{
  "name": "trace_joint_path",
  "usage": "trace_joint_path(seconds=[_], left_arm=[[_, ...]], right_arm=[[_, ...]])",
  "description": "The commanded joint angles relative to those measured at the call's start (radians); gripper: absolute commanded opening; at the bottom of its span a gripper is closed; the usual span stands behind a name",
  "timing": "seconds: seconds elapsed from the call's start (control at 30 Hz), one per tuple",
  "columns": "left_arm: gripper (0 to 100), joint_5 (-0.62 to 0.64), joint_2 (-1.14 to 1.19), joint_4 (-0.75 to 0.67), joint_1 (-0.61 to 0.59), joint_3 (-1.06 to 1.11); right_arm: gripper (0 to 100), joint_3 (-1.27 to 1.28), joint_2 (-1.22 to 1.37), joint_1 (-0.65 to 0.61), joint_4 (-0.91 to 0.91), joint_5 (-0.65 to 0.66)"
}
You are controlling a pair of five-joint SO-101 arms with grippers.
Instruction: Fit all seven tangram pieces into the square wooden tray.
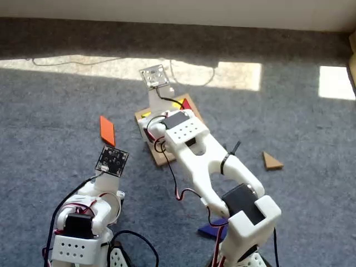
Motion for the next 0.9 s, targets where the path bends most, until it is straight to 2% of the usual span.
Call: trace_joint_path(seconds=[0.0, 0.27, 0.47, 0.73, 0.87], left_arm=[[1, 0.009, -0.021, -0.002, 0.013, 0.021], [1, 0.009, -0.021, -0.002, 0.013, 0.021], [1, 0.009, -0.021, -0.002, 0.013, 0.021], [1, 0.009, -0.021, -0.002, 0.013, 0.021], [1, 0.009, -0.021, -0.002, 0.013, 0.021]], right_arm=[[8.4, -0.088, 0.022, 0.013, -0.031, 0.011], [8.7, -0.223, 0.137, 0.035, -0.027, 0.011], [21.4, -0.226, 0.14, 0.033, -0.022, 0.009], [21.4, -0.243, 0.128, 0.031, 0.15, 0.009], [21.1, -0.265, 0.033, 0.03, 0.239, 0.006]])
